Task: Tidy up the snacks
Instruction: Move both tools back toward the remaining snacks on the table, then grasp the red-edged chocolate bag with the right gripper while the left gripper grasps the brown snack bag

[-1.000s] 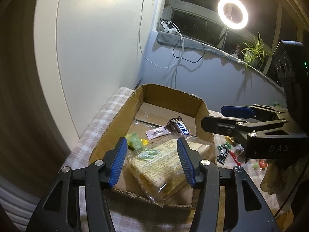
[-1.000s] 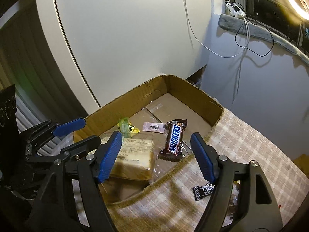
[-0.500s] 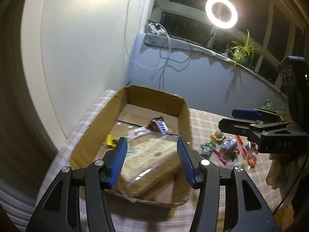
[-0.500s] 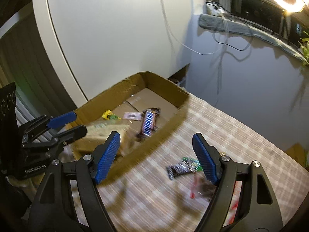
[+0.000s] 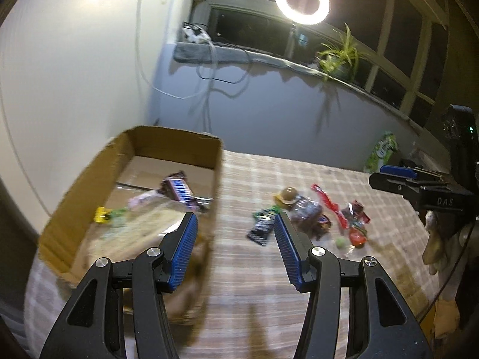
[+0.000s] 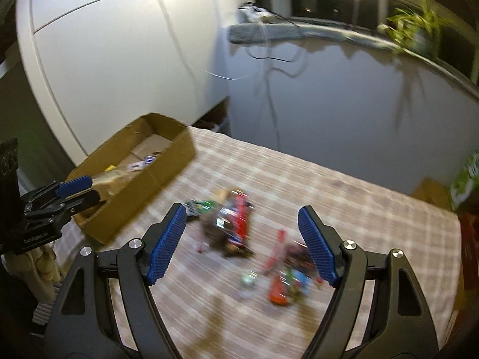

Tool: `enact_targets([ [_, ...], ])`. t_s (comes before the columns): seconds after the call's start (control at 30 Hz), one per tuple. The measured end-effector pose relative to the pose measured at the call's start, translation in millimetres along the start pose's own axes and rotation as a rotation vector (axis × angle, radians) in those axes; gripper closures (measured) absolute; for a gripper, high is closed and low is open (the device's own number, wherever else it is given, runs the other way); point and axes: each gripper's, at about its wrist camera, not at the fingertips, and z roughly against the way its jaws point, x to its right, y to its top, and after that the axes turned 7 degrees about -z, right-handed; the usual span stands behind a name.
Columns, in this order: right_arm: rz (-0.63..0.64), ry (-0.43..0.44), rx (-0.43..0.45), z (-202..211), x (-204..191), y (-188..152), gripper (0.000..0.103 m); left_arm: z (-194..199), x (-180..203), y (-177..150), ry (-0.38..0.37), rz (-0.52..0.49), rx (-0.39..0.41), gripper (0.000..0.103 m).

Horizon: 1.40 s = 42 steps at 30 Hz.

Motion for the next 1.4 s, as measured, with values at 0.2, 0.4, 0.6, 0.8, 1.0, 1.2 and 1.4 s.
enact_targets([
  [0.2,-0.070,-0.059,-0.039,3,44,-12,0.023,-17,28,3,-0.048,-0.050,-0.025,0.051],
  [0.4,-0.101,-0.070,-0.088,-7,68,-26,0.023,-40,52,6,-0.096,-0.094,-0.059,0.051],
  [0.6,-0.071,-0.059,-0.123,-24,71,-34,0.025,-63,71,9,-0.121,-0.142,-0.096,0.051],
  [0.8,-0.056,-0.045,-0.161,-49,71,-35,0.030,-84,82,14,-0.125,-0.179,-0.126,0.051],
  [1.0,-0.064,-0.042,-0.201,-69,73,-35,0.030,-103,93,20,-0.136,-0.234,-0.144,0.050],
  [1.2,-0.071,-0.020,-0.218,-78,72,-36,0.030,-125,93,19,-0.143,-0.229,-0.180,0.050],
  [1.4,-0.067,-0.007,-0.220,-81,68,-35,0.042,-128,89,17,-0.138,-0.214,-0.183,0.056],
])
